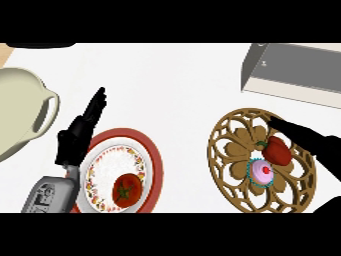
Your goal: Pick the cupcake from the placemat and place it in the tiered shelf
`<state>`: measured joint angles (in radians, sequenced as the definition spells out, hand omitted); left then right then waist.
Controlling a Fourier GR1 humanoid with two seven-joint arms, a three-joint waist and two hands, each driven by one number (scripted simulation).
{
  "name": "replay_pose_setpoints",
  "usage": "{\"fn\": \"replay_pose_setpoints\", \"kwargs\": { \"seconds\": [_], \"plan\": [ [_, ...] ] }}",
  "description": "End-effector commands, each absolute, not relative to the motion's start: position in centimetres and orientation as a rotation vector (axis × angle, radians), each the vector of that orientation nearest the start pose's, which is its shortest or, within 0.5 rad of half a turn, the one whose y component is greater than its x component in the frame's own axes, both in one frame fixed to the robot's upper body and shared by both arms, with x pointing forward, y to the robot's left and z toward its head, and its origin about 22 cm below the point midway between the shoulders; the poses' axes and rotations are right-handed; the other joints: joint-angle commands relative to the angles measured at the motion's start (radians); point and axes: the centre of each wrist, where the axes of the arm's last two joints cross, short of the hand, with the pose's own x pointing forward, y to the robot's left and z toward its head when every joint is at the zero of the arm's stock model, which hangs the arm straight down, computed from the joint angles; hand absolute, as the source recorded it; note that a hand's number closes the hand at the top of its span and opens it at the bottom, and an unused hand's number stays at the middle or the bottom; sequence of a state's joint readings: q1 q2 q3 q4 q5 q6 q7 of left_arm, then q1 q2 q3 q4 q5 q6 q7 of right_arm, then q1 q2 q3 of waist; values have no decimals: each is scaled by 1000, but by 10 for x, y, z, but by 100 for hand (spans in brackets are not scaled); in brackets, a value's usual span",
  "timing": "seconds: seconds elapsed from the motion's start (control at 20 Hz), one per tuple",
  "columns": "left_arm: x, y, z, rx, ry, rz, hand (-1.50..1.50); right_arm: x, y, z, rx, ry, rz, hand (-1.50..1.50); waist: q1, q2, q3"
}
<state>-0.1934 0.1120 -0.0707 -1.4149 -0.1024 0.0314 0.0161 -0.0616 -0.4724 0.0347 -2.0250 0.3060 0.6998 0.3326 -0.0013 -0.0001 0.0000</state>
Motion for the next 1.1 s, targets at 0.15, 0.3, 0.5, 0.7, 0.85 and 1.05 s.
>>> {"fn": "replay_pose_setpoints", "kwargs": {
  "seconds": [0.15,0.3,0.5,0.7,0.85,1.05],
  "plan": [
    [278,221,13,118,-1581,-265,0,240,-262,136,-359,-1286,1238,-150,3,0,0],
    [281,201,24,102,-1585,-288,0,236,-253,136,-373,-1280,1246,-150,2,0,0],
    [276,231,17,112,-1575,-259,0,247,-257,113,-413,-1249,1261,-150,4,0,0],
    [292,243,22,112,-1575,-254,0,230,-253,106,-417,-1256,1284,-150,0,0,0],
    [288,211,11,122,-1564,-275,0,241,-239,111,-414,-1255,1272,-150,0,0,0],
    [302,236,23,119,-1571,-258,0,248,-270,83,-419,-1237,1280,-150,0,1,0]
  ]
}}
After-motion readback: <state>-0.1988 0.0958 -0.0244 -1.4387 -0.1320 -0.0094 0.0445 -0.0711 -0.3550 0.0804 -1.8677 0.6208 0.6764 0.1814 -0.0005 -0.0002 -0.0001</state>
